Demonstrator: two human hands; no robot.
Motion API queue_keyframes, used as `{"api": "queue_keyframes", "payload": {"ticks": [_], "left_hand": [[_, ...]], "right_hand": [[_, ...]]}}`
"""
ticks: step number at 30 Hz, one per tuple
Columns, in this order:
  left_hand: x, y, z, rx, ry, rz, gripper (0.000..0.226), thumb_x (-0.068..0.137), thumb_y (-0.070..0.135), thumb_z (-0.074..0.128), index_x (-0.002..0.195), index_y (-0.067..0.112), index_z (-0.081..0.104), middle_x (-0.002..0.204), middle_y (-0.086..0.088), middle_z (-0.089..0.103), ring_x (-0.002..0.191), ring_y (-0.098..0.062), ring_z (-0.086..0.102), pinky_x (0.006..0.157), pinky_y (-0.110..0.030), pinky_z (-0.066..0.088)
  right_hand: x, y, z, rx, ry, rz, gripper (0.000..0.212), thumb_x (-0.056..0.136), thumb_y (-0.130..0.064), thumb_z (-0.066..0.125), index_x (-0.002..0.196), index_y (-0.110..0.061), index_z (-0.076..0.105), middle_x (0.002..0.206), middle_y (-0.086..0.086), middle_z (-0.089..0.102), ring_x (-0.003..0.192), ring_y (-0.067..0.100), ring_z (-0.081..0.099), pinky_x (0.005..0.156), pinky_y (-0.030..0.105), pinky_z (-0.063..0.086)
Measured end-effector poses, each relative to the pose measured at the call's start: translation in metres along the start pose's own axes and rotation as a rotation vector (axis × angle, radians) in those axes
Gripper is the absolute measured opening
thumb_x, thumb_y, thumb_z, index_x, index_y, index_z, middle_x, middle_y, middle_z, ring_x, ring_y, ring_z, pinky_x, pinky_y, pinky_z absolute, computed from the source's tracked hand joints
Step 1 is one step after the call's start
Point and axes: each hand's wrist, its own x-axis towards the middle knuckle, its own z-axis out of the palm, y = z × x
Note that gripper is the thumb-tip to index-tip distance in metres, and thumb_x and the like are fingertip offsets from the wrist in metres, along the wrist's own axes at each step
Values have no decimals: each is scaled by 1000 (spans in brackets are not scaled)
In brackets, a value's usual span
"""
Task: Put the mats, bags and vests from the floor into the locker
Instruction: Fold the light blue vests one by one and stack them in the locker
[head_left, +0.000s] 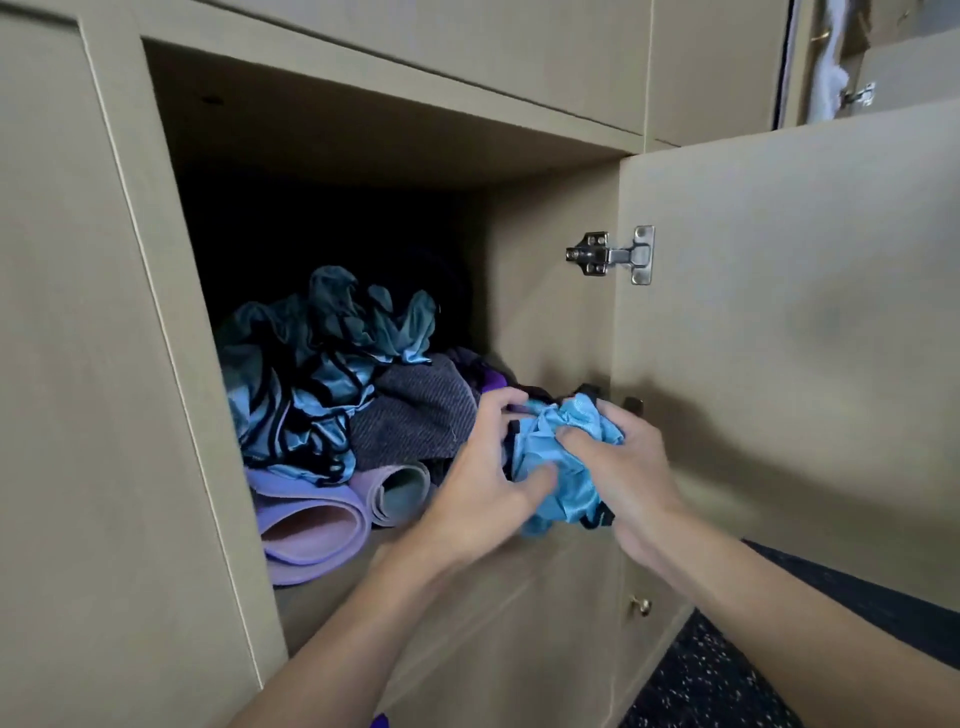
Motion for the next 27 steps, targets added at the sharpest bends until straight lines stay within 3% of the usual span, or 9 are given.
{"api": "queue_keyframes", "payload": {"ticks": [3,7,11,14,16,20,22,25,27], "left_hand": [[18,-16,-18,58,150,-48,41,82,21,59,119,35,47,118,11,61,111,3,56,92,-19,43],[36,-23,-30,222,396,-98,38,87,22,56,122,34,47,125,20,54,113,2,48,99,-23,37],[46,-35,-34,452,663,-325,54,87,29,57,137,32,36,145,11,40,132,-16,42,111,-47,32],[46,-56,-39,650,577,-574,69,88,43,55,148,31,23,161,5,14,148,-18,17,115,-53,19],[46,-66,-43,764,519,-632,76,89,48,52,152,32,14,164,5,-1,152,-16,0,114,-55,15],[51,-69,-54,699,563,-683,81,87,48,54,152,31,8,164,7,-2,151,-12,0,113,-50,19],[53,-73,-58,665,636,-682,79,83,49,58,147,28,17,161,7,12,149,-11,11,111,-46,24],[53,-78,-61,667,691,-682,78,79,49,60,143,27,21,154,10,22,147,-10,17,108,-44,26],[54,-80,-59,658,711,-671,74,79,50,60,141,28,26,148,11,28,145,-9,20,107,-44,26]], "right_hand": [[34,2,19,44,-6,-40,13,84,2,60,88,-9,67,80,15,68,67,20,62,62,37,53],[75,-7,47,122,-16,-93,12,85,0,60,90,-9,67,78,7,65,68,19,60,62,33,50],[110,-35,80,206,-61,-183,8,84,-3,62,92,0,61,78,10,59,70,22,55,64,36,46],[135,-59,118,211,-137,-265,13,81,-6,64,86,2,56,77,10,55,70,21,51,64,35,42],[148,-78,151,278,-160,-269,26,78,-12,68,100,-1,61,89,10,65,78,22,61,73,38,54],[159,-108,224,528,-180,-301,11,90,-6,61,100,-11,64,96,7,68,85,20,64,81,31,54],[175,-90,253,107,-301,-484,23,93,-24,61,114,-14,59,110,6,66,101,21,63,89,26,52],[200,-45,265,-926,-585,-518,59,87,-60,52,139,-36,39,139,5,53,127,37,49,104,48,42],[200,-37,252,-929,-572,-535,69,89,-60,52,149,-41,23,151,5,39,136,39,37,109,53,34]]}}
